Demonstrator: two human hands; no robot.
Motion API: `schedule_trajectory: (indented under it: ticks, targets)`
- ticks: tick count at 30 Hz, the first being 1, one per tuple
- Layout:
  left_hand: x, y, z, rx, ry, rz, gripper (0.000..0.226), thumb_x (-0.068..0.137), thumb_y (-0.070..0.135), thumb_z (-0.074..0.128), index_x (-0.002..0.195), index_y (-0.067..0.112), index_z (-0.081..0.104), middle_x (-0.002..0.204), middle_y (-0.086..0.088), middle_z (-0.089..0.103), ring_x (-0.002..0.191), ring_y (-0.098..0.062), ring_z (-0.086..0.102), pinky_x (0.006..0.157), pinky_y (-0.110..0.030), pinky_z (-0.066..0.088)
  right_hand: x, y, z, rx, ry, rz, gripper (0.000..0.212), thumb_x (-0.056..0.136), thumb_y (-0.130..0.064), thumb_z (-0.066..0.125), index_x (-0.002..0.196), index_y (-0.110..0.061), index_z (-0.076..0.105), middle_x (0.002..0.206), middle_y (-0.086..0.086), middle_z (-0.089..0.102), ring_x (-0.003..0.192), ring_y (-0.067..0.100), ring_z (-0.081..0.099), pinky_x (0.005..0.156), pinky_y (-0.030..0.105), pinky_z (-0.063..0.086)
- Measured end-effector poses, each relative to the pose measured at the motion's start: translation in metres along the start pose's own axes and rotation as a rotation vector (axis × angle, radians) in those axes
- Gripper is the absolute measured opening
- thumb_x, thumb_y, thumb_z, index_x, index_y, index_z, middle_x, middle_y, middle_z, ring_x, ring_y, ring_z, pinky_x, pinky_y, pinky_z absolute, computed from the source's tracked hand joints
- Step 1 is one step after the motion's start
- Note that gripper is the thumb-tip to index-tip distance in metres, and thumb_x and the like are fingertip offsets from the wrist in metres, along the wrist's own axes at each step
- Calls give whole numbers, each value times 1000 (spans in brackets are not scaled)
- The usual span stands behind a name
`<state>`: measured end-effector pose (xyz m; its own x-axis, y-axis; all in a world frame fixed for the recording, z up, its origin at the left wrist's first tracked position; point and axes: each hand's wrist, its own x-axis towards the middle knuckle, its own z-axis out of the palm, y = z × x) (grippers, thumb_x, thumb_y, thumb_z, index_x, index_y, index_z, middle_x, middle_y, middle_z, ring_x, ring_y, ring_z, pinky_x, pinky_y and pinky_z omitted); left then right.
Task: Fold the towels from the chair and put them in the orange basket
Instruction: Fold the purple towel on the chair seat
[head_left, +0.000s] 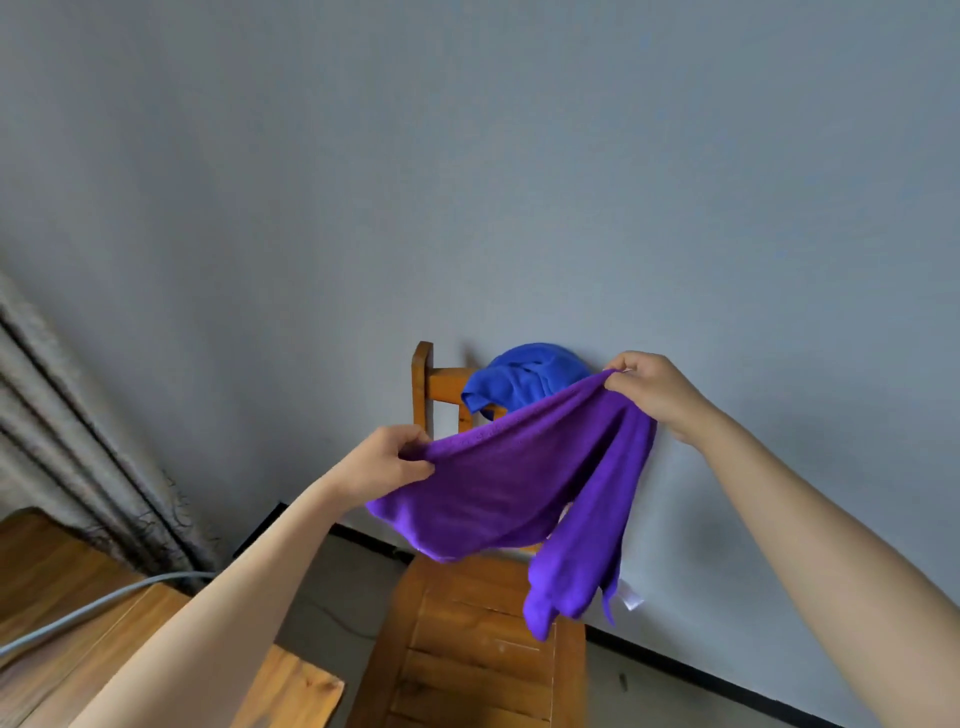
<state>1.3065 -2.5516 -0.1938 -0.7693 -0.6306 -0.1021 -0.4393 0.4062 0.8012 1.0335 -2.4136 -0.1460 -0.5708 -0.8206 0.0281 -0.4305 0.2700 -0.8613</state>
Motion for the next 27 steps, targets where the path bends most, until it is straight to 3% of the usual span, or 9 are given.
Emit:
schedule_trajectory:
  ticks: [3, 6, 9, 13, 15, 18, 22, 27]
  targets:
    - [-6, 9, -10, -166, 128, 10, 14, 84, -1, 57, 86, 12, 62, 79, -4, 66, 69, -14, 60, 62, -20, 50, 13, 13, 11, 10, 51, 45, 19, 84, -6, 54, 69, -18, 57, 67, -2, 54, 63, 11, 48, 53, 17, 39]
    - [-5, 27, -14, -368, 260, 34, 19, 75, 6, 66, 85, 22, 61, 81, -8, 67, 67, -19, 59, 65, -28, 50, 22, 31, 32, -124, 47, 70, 15, 82, -10, 60, 71, -18, 57, 72, -3, 57, 75, 17, 55, 64, 24, 41]
    - [9, 42, -9, -380, 450, -6, 22, 78, 5, 66, 80, 25, 59, 85, -13, 65, 71, -24, 57, 72, -35, 50, 22, 44, 61, -265, -15, 89, 3, 83, -16, 64, 84, -16, 61, 87, 0, 59, 92, 21, 60, 76, 25, 41]
    - [31, 45, 17, -324, 545, -203, 13, 80, 8, 65, 84, 19, 59, 83, -5, 62, 84, -27, 61, 78, -40, 55, -8, 32, 106, -205, -203, 14, 24, 88, -23, 59, 108, -9, 60, 98, 2, 60, 97, 18, 58, 77, 27, 46]
    - [37, 41, 30, -405, 553, -330, 11, 81, 7, 64, 88, 15, 59, 78, 0, 56, 83, -24, 57, 74, -36, 53, -33, 26, 130, -170, -350, -28, 33, 88, -33, 58, 114, -12, 56, 101, 0, 61, 93, 12, 56, 72, 21, 44]
    - [42, 36, 38, -563, 542, -494, 21, 84, -1, 59, 100, 11, 61, 92, -6, 54, 85, -21, 51, 71, -30, 49, -56, 35, 165, -128, -442, -47, 46, 84, -43, 60, 120, -18, 49, 112, -1, 61, 98, 11, 58, 77, 19, 46]
    - [45, 29, 37, -767, 558, -643, 26, 84, -9, 55, 95, 13, 60, 97, -10, 52, 91, -25, 49, 81, -36, 50, -63, 61, 197, -186, -282, -27, 49, 82, -41, 64, 121, -15, 47, 114, 1, 58, 103, 14, 57, 82, 19, 45]
    - [42, 19, 23, -955, 568, -678, 29, 83, -6, 58, 106, 11, 62, 111, -12, 58, 98, -26, 58, 64, -30, 53, -50, 82, 194, -436, -106, 42, 25, 90, -31, 53, 107, -13, 55, 105, 4, 59, 101, 21, 56, 76, 28, 42]
